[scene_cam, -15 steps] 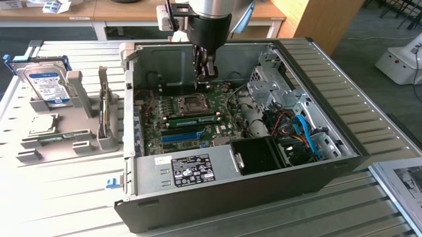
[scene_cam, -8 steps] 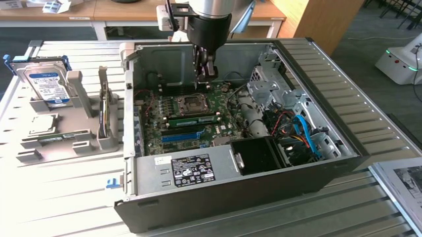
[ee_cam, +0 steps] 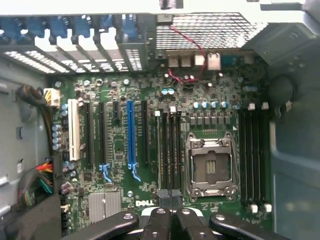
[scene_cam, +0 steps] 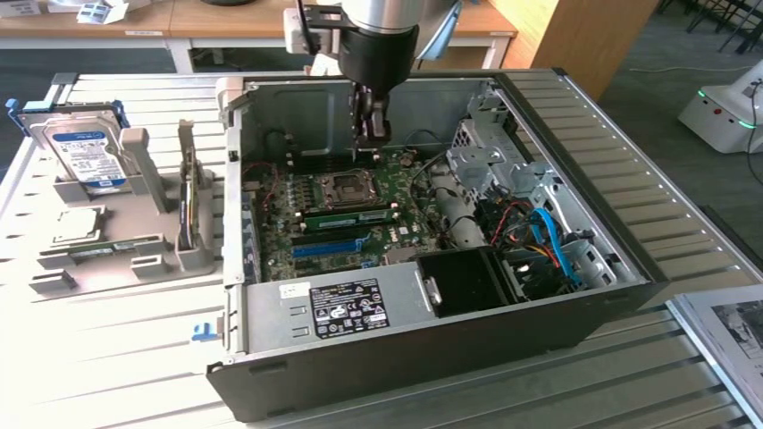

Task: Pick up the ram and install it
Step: 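Press down the ram until it locks into place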

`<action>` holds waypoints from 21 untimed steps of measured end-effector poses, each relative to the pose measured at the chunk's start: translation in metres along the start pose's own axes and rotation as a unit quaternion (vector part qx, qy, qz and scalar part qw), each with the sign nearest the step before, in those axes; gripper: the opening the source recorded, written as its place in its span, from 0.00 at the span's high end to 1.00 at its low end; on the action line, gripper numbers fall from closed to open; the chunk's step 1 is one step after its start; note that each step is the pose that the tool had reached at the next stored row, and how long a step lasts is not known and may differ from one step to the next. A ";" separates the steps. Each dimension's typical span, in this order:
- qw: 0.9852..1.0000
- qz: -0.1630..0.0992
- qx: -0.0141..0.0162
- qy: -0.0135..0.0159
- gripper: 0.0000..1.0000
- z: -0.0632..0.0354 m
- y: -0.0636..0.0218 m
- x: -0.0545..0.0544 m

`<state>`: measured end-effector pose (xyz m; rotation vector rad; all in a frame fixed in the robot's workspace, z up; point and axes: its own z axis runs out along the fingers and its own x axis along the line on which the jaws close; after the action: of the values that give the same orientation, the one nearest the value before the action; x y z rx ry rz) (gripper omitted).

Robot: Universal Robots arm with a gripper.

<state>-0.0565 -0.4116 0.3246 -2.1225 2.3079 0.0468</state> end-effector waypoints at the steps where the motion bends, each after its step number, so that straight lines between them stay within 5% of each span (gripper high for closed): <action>1: 1.000 0.009 0.000 0.000 0.90 0.0001 0.0000 0.000; 7: 0.998 0.058 0.001 -0.001 0.90 0.0005 0.0000 0.000; 11: 0.996 0.092 0.002 -0.002 0.90 0.0006 0.0000 0.000; 16: 0.991 0.137 0.003 -0.002 0.90 0.0008 0.0000 0.000; 21: 0.983 0.181 0.004 -0.003 0.90 0.0010 0.0000 0.000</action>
<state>-0.0566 -0.4116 0.3236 -1.6660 2.6500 0.0443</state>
